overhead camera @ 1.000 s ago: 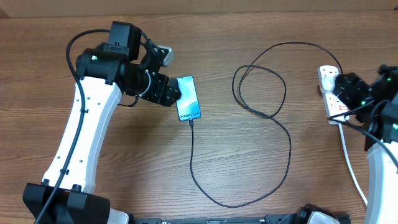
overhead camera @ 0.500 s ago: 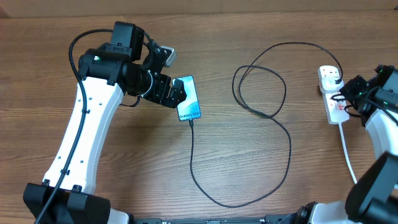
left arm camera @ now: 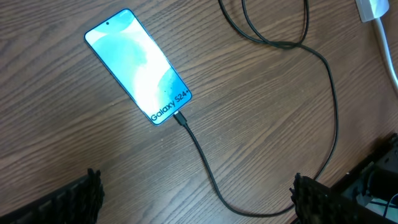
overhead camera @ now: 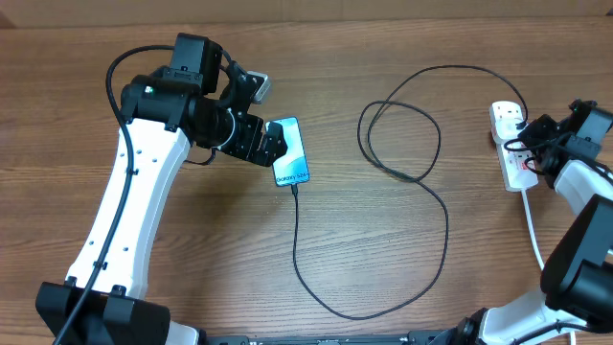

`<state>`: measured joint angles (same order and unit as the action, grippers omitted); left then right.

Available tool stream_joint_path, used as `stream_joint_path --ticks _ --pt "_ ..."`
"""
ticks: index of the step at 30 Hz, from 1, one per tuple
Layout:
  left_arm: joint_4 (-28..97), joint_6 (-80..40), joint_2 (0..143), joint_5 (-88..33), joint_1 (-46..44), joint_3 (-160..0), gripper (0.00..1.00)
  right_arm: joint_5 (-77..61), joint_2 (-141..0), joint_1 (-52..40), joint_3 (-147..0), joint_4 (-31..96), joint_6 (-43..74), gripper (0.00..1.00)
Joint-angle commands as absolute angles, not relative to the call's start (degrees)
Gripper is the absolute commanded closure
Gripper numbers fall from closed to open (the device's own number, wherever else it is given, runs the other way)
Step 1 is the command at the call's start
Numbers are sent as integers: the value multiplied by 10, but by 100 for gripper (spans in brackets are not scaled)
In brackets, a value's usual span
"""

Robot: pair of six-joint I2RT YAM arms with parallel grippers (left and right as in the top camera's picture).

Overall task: Plug charger to phone and switch on socket
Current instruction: 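Press the orange switch on the power strip with the right gripper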

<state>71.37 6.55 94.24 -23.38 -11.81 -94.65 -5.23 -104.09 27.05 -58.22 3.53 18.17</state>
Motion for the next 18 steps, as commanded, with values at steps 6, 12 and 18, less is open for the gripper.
stream_joint_path --ticks 6,12,18 --pt "711 56 937 -238 -120 -950 1 -65 -1066 297 -591 26 182 96" --pt "702 56 937 -238 -120 -950 1 -108 -1067 296 -591 24 178 96" --pt "702 56 937 -238 -120 -950 0 -107 -1067 296 -591 33 178 96"
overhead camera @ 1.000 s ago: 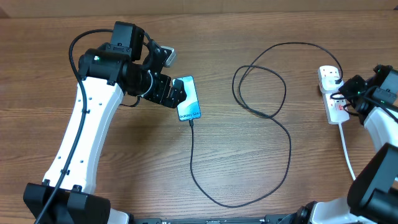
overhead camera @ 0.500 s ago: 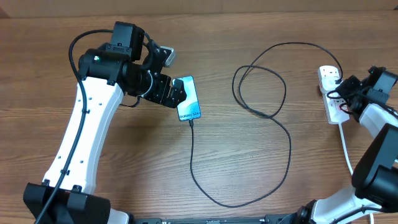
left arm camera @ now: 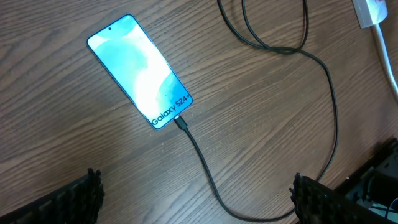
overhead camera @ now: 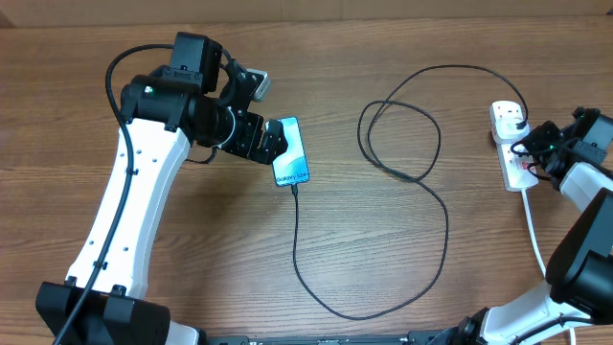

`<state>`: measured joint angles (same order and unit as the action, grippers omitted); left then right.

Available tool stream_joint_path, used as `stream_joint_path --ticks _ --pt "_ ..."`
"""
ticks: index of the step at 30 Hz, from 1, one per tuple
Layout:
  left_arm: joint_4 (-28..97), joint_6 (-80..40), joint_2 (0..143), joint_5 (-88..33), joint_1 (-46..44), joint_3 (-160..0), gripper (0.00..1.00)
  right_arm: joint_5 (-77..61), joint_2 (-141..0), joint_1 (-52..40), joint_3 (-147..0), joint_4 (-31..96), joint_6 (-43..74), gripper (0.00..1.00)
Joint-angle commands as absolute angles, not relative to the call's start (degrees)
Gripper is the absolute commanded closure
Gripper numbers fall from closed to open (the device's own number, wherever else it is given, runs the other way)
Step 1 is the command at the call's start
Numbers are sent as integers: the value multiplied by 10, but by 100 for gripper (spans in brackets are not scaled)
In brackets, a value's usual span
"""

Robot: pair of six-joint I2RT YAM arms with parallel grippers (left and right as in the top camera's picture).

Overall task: Plug charger to phone and switch on socket
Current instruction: 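Press the orange switch on the power strip with the right gripper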

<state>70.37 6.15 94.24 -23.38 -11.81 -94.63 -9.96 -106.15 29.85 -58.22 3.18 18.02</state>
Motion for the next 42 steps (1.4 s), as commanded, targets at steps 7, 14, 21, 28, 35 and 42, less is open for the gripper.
stream_joint_path --ticks 7,14,21,28,35,42 --pt "700 56 937 -238 -120 -950 0 -109 -1082 296 -591 33 178 96" --pt "700 56 937 -238 -120 -950 1 -140 -1111 296 -591 37 178 96" --pt "700 56 937 -238 -120 -950 0 -158 -1112 296 -591 43 178 96" --pt "695 56 939 -238 -121 -950 0 -163 -1112 296 -591 67 178 96" --pt "696 56 939 -238 -121 -950 0 -185 -1112 288 -591 75 177 96" --pt "697 56 940 -238 -121 -950 0 -185 -1112 267 -591 79 178 96"
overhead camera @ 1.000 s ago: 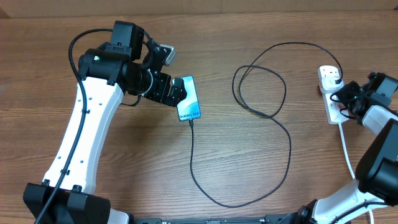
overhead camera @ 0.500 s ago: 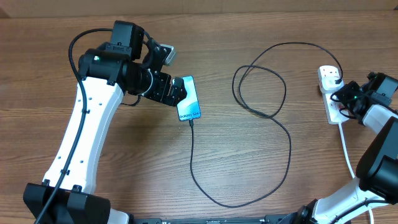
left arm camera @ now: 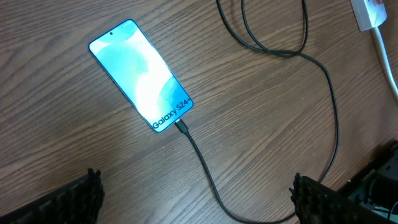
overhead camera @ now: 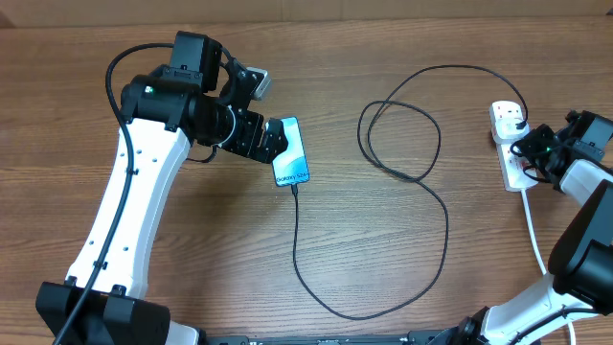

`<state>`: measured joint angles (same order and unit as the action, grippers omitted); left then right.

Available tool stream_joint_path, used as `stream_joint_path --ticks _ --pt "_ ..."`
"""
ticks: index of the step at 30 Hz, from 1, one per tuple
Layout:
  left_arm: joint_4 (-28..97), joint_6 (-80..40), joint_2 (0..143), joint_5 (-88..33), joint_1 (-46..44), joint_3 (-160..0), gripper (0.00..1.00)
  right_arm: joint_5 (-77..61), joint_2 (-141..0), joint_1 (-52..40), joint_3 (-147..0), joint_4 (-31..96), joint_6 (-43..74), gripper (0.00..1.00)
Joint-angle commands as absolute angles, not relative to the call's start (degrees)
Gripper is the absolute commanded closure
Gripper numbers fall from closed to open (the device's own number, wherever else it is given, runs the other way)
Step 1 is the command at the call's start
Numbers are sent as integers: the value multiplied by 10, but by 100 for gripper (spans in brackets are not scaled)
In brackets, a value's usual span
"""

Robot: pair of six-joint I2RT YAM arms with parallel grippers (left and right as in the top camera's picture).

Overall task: Plug charger to phone and switch on socket
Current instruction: 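Press the orange switch on the power strip with the right gripper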

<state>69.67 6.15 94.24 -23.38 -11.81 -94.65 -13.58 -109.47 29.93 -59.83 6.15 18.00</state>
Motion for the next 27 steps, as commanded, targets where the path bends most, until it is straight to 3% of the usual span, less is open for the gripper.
stream_joint_path --ticks 1,27 --pt "698 56 940 -238 -121 -950 1 -185 -1112 264 -591 81 178 96" --pt "698 56 940 -235 -121 -950 1 -199 -1112 215 -591 153 178 96"
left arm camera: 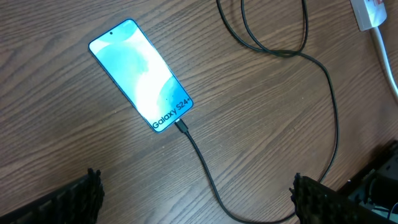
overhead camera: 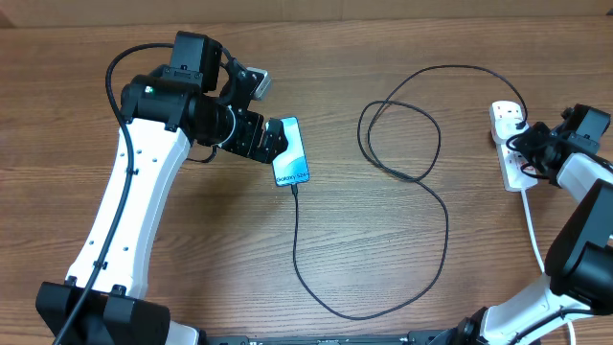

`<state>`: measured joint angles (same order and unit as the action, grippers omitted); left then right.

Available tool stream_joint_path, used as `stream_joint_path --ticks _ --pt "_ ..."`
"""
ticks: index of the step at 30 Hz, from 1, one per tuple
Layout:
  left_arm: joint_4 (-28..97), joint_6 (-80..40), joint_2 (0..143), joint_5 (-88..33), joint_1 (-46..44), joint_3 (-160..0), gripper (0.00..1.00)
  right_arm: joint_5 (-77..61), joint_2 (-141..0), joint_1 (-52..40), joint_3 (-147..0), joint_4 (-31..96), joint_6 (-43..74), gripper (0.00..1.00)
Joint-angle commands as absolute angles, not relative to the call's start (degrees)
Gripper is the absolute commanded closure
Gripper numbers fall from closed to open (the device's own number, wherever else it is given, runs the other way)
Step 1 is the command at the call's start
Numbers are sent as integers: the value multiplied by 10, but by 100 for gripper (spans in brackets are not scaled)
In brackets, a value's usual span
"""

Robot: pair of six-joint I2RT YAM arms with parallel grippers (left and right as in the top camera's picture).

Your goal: Plug charger to phone and switch on socket

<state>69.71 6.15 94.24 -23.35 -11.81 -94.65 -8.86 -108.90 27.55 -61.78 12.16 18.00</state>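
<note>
The phone (overhead camera: 290, 153) lies face up with its blue screen lit, also seen in the left wrist view as the phone (left arm camera: 140, 73). The black charger cable (overhead camera: 426, 196) is plugged into the phone's lower end and loops across the table to the white socket strip (overhead camera: 510, 144), whose corner (left arm camera: 368, 14) shows at the wrist view's top right. My left gripper (left arm camera: 198, 186) hangs open above the table, short of the phone, holding nothing. My right gripper (overhead camera: 527, 150) sits over the strip's middle; its fingers are too small to read.
The strip's white lead (overhead camera: 533, 225) runs down the right side toward the front edge. The black cable's big loop (overhead camera: 402, 134) fills the middle right of the wooden table (overhead camera: 192, 287). My left arm (overhead camera: 134, 192) crosses the left half.
My right gripper has shifted slightly over the socket strip. The left gripper, phone and cable have not moved.
The phone had the cable plugged in from the oldest moment, with my left gripper open just off it. The left gripper then drew back a little and stayed. My right gripper stayed at the socket strip, shifting slightly over it each time.
</note>
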Motion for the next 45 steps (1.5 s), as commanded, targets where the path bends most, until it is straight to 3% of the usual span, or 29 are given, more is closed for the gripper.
stream_joint_path --ticks 1,21,36,45 --pt "698 56 940 -234 -121 -950 0 -201 -1112 215 -591 156 177 96" --pt "694 56 940 -234 -121 -950 0 -232 -1045 216 -597 189 175 96" --pt "694 56 940 -234 -120 -950 0 -159 -876 216 -597 254 175 96" --pt "694 56 940 -234 -120 -950 0 -156 -701 215 -597 325 175 96"
